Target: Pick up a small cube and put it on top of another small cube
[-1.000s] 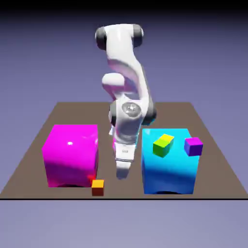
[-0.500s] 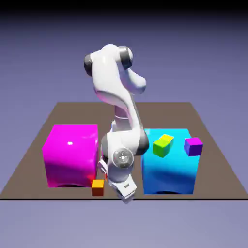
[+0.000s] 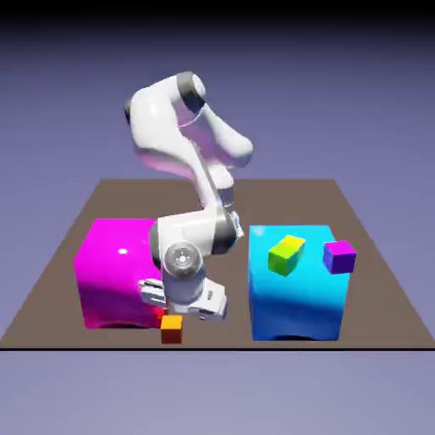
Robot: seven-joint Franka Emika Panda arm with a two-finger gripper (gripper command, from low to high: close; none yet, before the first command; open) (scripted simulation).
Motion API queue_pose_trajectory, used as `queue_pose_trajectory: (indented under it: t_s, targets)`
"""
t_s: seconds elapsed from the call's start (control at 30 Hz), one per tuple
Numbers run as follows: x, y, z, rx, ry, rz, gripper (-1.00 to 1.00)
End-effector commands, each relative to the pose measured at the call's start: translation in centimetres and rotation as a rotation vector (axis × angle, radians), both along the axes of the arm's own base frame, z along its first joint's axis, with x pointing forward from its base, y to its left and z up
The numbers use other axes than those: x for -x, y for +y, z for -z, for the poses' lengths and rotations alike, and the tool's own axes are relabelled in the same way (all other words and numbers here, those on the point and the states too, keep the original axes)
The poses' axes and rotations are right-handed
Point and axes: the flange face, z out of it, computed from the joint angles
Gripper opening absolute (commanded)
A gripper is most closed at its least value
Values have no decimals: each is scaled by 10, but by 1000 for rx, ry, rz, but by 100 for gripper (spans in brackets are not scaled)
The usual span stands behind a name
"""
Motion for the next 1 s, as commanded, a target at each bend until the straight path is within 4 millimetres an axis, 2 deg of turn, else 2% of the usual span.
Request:
queue_pose_trajectory:
  t_s: [0.0,0.07,0.1,0.2,0.23,0.27,0.37,0.4,0.43,0.6,0.73,0.83,0.97]
  targets:
    - [-2,-7,1,-29,4,-29,0]
    - [-5,-21,4,-83,9,-80,0]
    - [-5,-21,4,-83,9,-80,0]
    - [21,-21,66,-83,9,-80,0]
    - [21,-21,66,-83,9,-80,-100]
    - [21,-21,66,-83,9,-80,-100]
    - [-6,-22,4,-82,5,-80,-100]
    - [-13,-43,-2,-65,-58,-71,-100]
    - [-23,-41,-13,-48,-87,-49,-100]
    - [-55,34,-73,-11,-112,62,-100]
    - [-70,104,-127,-6,-137,140,-100]
    - [-73,162,-170,-17,-153,188,-100]
    - [-59,243,-223,-49,-139,227,-100]
